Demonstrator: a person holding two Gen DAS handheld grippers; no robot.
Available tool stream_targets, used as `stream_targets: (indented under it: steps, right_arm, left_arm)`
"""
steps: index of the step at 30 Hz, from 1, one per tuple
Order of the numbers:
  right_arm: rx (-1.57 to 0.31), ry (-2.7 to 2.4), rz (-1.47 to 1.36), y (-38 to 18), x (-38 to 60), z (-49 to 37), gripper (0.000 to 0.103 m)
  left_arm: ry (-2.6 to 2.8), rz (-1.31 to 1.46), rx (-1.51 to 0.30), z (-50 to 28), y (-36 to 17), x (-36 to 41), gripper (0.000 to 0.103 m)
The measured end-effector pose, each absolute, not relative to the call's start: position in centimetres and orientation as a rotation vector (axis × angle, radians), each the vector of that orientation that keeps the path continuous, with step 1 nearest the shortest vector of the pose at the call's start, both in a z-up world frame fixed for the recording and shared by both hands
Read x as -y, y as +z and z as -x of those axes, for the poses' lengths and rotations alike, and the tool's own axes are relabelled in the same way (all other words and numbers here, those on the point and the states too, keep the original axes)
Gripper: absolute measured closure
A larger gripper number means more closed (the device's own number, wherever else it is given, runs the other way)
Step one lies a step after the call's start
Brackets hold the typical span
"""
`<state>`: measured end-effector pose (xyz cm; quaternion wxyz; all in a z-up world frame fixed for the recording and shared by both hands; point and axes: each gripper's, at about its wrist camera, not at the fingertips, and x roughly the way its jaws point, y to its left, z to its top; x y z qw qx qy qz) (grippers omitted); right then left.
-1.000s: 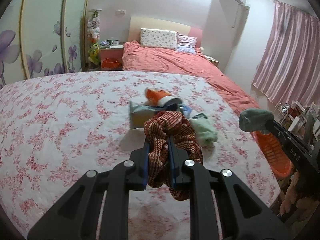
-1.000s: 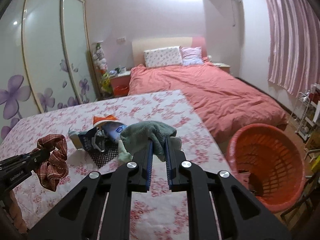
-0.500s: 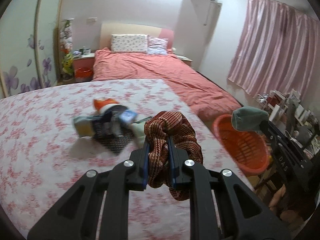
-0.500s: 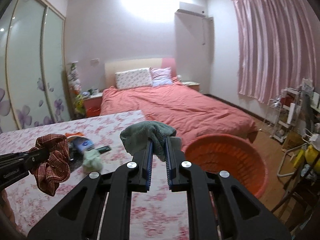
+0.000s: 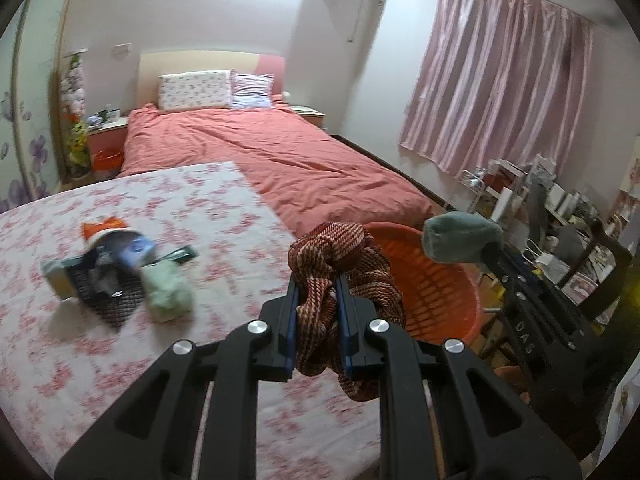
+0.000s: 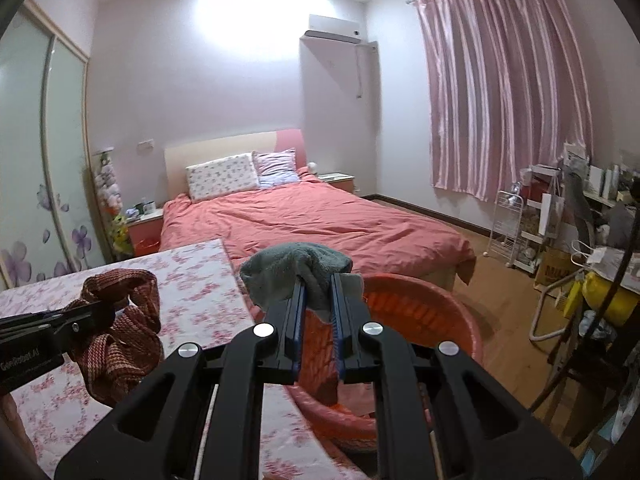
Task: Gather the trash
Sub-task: 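Grasp the grey-green sock with the right gripper and carry both toward the basket, then open both grippers over the orange basket to drop scarf and sock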
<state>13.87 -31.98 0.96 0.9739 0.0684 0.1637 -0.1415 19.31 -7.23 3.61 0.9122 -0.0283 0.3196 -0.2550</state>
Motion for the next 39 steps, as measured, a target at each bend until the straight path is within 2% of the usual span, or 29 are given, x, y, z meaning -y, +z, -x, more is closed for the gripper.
stream_targets:
  steps: [24, 31, 32, 34, 36, 39]
  right_arm:
    - [-0.348, -0.341, -0.346, -1.6, 39.4, -14.7, 0.091]
    - [-0.354, -0.329, -0.391, -2.2, 41.3, -15.7, 0.090]
    - [-0.360, -0.323, -0.400, -2.4, 41.6, -15.9, 0.088]
    - [-0.372, -0.310, -0.419, -2.7, 42.2, -16.4, 0.076]
    - [-0.380, -0.298, -0.434, -2.9, 42.7, -16.4, 0.057]
    - [-0.387, -0.308, -0.433, -3.2, 42.7, -16.0, 0.048]
  left_arm:
    - [-0.689, 0.010, -0.705, -23.8, 0.4, 19.1, 0.085]
    - [-0.678, -0.006, -0.751, -25.9, -1.6, 21.5, 0.079]
    - [-0.674, -0.007, -0.760, -26.2, -2.0, 21.7, 0.077]
    - [-0.665, -0.011, -0.779, -26.9, -2.8, 21.9, 0.068]
    - [-0.647, -0.015, -0.794, -27.3, -3.4, 21.7, 0.059]
    - [-0.613, -0.018, -0.809, -27.9, -4.0, 20.9, 0.054]
